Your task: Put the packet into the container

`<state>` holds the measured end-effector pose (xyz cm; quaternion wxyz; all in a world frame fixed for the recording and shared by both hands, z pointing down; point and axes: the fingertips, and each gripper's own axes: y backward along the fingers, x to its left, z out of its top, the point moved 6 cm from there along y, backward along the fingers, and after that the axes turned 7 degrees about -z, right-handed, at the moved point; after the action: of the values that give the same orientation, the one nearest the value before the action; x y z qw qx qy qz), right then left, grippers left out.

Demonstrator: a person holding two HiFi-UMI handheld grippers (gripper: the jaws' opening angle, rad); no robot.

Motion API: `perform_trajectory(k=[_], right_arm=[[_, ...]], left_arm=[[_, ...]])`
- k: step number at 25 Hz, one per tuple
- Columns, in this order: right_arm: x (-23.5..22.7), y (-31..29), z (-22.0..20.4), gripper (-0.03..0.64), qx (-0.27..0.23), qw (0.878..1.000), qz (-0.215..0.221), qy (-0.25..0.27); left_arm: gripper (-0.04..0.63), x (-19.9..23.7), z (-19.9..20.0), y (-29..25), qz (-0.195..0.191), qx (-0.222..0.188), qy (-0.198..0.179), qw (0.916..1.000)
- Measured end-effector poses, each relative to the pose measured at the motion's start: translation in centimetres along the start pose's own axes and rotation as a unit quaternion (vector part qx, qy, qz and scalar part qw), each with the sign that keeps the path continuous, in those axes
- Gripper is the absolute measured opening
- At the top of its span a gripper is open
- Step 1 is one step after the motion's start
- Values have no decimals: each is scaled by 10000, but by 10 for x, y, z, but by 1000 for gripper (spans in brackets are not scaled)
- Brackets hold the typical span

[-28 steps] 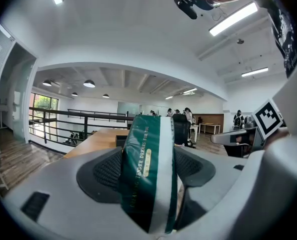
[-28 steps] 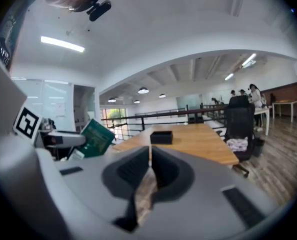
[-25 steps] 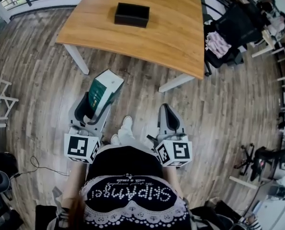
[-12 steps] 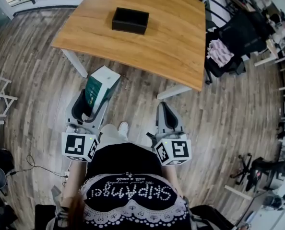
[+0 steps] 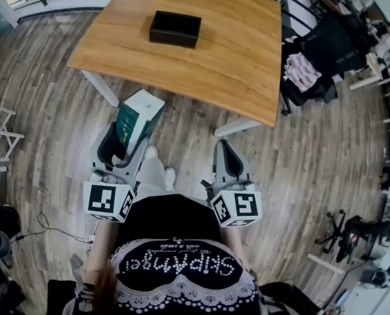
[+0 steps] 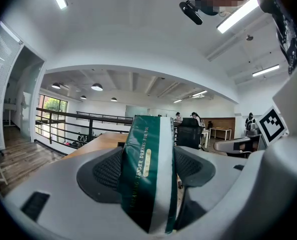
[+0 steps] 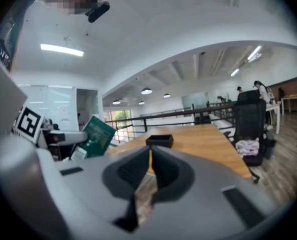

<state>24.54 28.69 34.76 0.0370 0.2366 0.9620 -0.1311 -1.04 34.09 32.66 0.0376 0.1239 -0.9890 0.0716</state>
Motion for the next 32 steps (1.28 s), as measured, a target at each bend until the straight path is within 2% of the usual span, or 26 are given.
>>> perform_trajectory(k=[7,19,32], right_arm=[[2,-28,2,37,52,10000,-27,-6],[34,-117,34,37,47,9999,-92,-15],[47,-166,46,37,17,9986,-535,-33]], left_arm=[[347,19,1,-20,-24,-28,75,10000],[347,95,23,-72,-193,9,111,9998],[345,153,28,-110,-525,77,139,9985]])
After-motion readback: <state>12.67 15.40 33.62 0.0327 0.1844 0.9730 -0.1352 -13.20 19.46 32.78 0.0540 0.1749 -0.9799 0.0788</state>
